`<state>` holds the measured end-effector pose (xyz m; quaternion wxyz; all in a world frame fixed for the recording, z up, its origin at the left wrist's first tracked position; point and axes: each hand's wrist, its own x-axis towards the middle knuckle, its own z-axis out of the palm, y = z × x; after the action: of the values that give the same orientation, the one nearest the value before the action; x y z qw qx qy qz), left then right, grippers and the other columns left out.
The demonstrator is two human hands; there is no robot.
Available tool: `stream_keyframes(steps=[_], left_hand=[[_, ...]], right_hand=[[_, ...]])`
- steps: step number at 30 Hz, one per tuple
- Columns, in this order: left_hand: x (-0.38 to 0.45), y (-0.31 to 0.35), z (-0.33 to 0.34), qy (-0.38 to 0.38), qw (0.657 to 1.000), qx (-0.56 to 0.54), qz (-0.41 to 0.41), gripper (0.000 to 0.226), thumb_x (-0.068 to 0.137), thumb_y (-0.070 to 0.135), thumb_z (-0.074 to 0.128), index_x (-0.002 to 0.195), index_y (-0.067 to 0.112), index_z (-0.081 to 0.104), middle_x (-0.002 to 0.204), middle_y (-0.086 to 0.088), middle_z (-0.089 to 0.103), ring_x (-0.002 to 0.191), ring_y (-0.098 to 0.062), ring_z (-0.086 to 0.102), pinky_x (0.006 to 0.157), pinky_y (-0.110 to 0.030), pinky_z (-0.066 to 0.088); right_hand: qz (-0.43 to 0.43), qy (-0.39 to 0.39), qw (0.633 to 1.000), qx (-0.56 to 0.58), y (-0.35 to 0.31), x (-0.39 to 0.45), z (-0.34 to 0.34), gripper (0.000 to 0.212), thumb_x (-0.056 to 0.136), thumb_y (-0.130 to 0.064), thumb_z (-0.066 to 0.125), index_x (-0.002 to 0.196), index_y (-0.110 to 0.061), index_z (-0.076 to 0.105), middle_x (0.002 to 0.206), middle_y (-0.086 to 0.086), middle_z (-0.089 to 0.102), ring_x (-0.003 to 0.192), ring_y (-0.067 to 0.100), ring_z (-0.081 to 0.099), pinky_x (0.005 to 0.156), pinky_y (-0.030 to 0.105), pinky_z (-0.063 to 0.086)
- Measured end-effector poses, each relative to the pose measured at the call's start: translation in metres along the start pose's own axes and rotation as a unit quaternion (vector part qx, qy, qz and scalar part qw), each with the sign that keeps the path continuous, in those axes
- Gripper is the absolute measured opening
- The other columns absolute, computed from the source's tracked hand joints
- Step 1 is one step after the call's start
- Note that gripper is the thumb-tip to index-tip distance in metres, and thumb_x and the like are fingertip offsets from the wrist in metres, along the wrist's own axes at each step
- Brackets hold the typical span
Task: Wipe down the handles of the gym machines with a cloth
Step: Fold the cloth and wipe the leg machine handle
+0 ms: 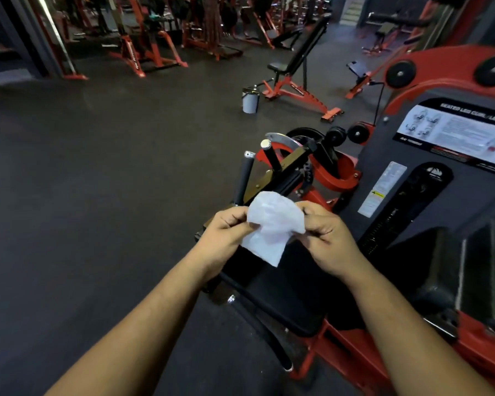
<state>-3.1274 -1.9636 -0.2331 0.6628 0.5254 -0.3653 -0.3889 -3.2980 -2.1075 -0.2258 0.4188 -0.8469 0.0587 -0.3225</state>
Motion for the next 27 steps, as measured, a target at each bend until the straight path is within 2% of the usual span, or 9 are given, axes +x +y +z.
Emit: stream_keyframes(steps=[3, 6, 9, 14, 17, 19, 22, 24, 27], left_hand=[[0.005, -0.002, -0.002, -0.023, 0.999, -0.014, -0.022, 0.028, 0.096, 0.001, 0.056, 0.096, 0.016, 0.080, 0.103, -0.011, 0.076, 0.095, -0.025, 0.070, 0.077, -0.033, 0.053], [0.010, -0.012, 0.002, -0.012, 0.990, -0.098, -0.096, 0.032, 0.097, 0.023, 0.048, 0.099, 0.013, 0.078, 0.110, -0.019, 0.074, 0.096, -0.036, 0.065, 0.069, -0.036, 0.053], [0.016, -0.022, 0.011, -0.036, 0.980, -0.122, -0.151, 0.039, 0.100, 0.040, 0.053, 0.115, 0.012, 0.075, 0.120, -0.019, 0.071, 0.106, -0.034, 0.065, 0.085, -0.043, 0.053], [0.031, -0.034, 0.030, -0.079, 0.982, -0.085, -0.147, 0.052, 0.085, 0.003, 0.076, 0.133, 0.015, 0.062, 0.111, -0.014, 0.070, 0.101, -0.027, 0.068, 0.083, -0.038, 0.057], [0.045, -0.050, 0.040, -0.049, 0.988, -0.056, -0.137, 0.047, 0.090, -0.003, 0.073, 0.132, 0.016, 0.062, 0.105, -0.012, 0.070, 0.098, -0.025, 0.069, 0.084, -0.037, 0.058], [0.051, -0.064, 0.044, -0.040, 0.990, -0.029, -0.134, 0.045, 0.091, 0.000, 0.073, 0.131, 0.018, 0.062, 0.103, -0.010, 0.071, 0.096, -0.022, 0.070, 0.083, -0.036, 0.058], [0.058, -0.093, 0.053, -0.046, 0.988, 0.023, -0.143, 0.042, 0.092, 0.005, 0.075, 0.129, 0.020, 0.063, 0.107, -0.011, 0.071, 0.098, -0.024, 0.070, 0.087, -0.043, 0.057], [0.061, -0.111, 0.057, -0.058, 0.985, 0.052, -0.152, 0.041, 0.091, 0.008, 0.077, 0.128, 0.020, 0.063, 0.107, -0.011, 0.071, 0.097, -0.024, 0.070, 0.088, -0.045, 0.056], [0.068, -0.138, 0.063, -0.102, 0.975, 0.095, -0.175, 0.041, 0.091, 0.011, 0.076, 0.128, 0.019, 0.062, 0.108, -0.012, 0.069, 0.094, -0.023, 0.069, 0.086, -0.043, 0.057]], right_hand=[[-0.005, 0.012, 0.997, -0.077, 0.004, -0.005, 0.003, 0.040, 0.081, 0.019, 0.062, 0.104, -0.008, 0.081, 0.117, 0.002, 0.067, 0.111, 0.022, 0.066, 0.091, 0.039, 0.053], [-0.020, 0.022, 0.989, -0.144, 0.005, -0.017, 0.004, 0.047, 0.080, 0.018, 0.067, 0.109, -0.016, 0.081, 0.119, 0.002, 0.065, 0.108, 0.018, 0.065, 0.090, 0.038, 0.054], [-0.023, 0.032, 0.984, -0.172, 0.008, -0.025, -0.001, 0.043, 0.081, 0.014, 0.074, 0.110, -0.018, 0.081, 0.118, 0.000, 0.064, 0.107, 0.012, 0.064, 0.089, 0.030, 0.054], [0.031, 0.100, 0.985, -0.138, 0.030, -0.040, -0.019, 0.042, 0.082, 0.013, 0.070, 0.109, -0.017, 0.079, 0.117, -0.002, 0.066, 0.110, 0.012, 0.066, 0.093, 0.026, 0.053], [0.155, 0.190, 0.969, 0.016, 0.044, -0.054, -0.021, 0.044, 0.089, 0.013, 0.066, 0.116, -0.021, 0.073, 0.113, 0.000, 0.071, 0.107, 0.012, 0.067, 0.086, 0.029, 0.055], [0.248, 0.250, 0.910, 0.217, 0.055, -0.062, -0.012, 0.041, 0.096, 0.007, 0.059, 0.128, -0.018, 0.063, 0.116, 0.009, 0.072, 0.106, 0.016, 0.068, 0.079, 0.025, 0.055], [0.391, 0.290, 0.761, 0.429, 0.079, -0.078, 0.004, 0.047, 0.098, -0.036, 0.058, 0.141, -0.019, 0.052, 0.130, 0.014, 0.069, 0.119, 0.028, 0.065, 0.086, 0.036, 0.056], [0.443, 0.272, 0.726, 0.450, 0.093, -0.092, 0.019, 0.063, 0.090, -0.053, 0.061, 0.140, -0.015, 0.055, 0.133, 0.016, 0.067, 0.123, 0.034, 0.063, 0.095, 0.045, 0.056], [0.484, 0.295, 0.699, 0.437, 0.104, -0.109, 0.039, 0.046, 0.094, -0.033, 0.067, 0.132, -0.008, 0.062, 0.127, 0.020, 0.069, 0.118, 0.035, 0.067, 0.102, 0.052, 0.053]])
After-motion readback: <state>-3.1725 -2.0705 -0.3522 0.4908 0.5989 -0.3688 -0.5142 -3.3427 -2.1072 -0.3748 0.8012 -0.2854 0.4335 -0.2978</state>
